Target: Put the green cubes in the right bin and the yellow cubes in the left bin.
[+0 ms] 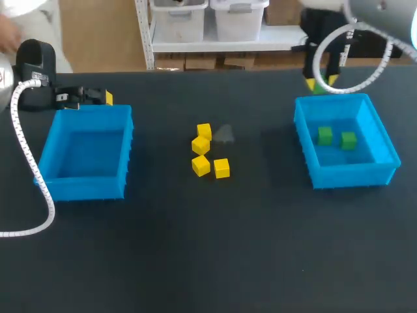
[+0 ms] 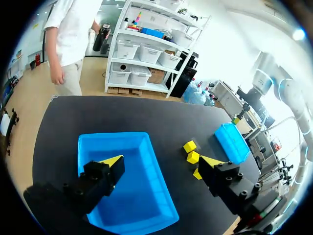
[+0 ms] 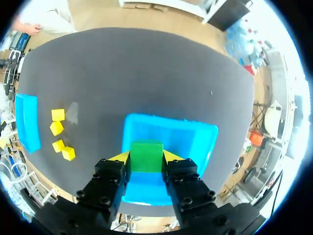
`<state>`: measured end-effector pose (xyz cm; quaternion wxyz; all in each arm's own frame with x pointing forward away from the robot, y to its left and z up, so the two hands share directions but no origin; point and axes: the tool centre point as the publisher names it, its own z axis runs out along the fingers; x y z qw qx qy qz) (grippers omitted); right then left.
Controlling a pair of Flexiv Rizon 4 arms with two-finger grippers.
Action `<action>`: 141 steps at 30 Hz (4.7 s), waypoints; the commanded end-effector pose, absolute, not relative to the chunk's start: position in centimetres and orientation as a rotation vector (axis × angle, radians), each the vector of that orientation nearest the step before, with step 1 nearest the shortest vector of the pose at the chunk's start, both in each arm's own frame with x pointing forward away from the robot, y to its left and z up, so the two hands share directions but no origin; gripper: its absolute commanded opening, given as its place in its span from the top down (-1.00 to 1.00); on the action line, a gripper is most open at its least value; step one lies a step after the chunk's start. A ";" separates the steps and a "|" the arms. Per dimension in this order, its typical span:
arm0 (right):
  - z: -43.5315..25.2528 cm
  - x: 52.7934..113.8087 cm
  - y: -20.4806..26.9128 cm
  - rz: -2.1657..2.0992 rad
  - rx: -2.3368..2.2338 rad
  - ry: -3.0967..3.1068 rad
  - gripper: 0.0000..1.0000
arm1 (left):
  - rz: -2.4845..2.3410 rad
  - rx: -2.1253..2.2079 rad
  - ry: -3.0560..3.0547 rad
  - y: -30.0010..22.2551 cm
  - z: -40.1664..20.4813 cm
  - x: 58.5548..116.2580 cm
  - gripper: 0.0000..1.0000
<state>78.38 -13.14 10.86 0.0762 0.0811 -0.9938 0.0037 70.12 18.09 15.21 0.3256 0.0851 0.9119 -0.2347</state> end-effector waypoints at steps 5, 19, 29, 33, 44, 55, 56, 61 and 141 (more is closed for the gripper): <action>10.5 75.2 -16.2 -0.120 0.195 -3.457 1.00 | -0.625 0.227 2.382 18.3 15.1 70.1 -1.00; 9.0 73.8 -18.1 -0.126 0.115 -3.445 1.00 | -0.625 0.227 2.382 18.3 15.1 70.1 -1.00; 8.7 73.6 -17.9 -0.131 0.118 -3.436 -1.00 | -0.625 0.227 2.382 18.3 15.1 70.1 -1.00; 8.7 73.7 -17.8 -0.132 0.118 -3.438 -1.00 | -0.625 0.227 2.382 18.3 15.1 70.1 -1.00; 8.6 73.6 -17.3 -0.166 0.140 -3.430 -1.00 | -0.625 0.227 2.382 18.3 15.1 70.1 -1.00; 8.6 73.6 -17.3 -0.166 0.140 -3.430 -1.00 | -0.625 0.227 2.382 18.3 15.1 70.1 -1.00; 8.6 73.6 -17.3 -0.166 0.140 -3.430 -1.00 | -0.625 0.227 2.382 18.3 15.1 70.1 -1.00; 8.6 73.6 -17.3 -0.166 0.140 -3.430 -1.00 | -0.625 0.227 2.382 18.3 15.1 70.1 -1.00; 8.6 73.6 -17.3 -0.166 0.140 -3.430 -1.00 | -0.240 1.300 2.497 -0.6 7.4 74.5 -1.00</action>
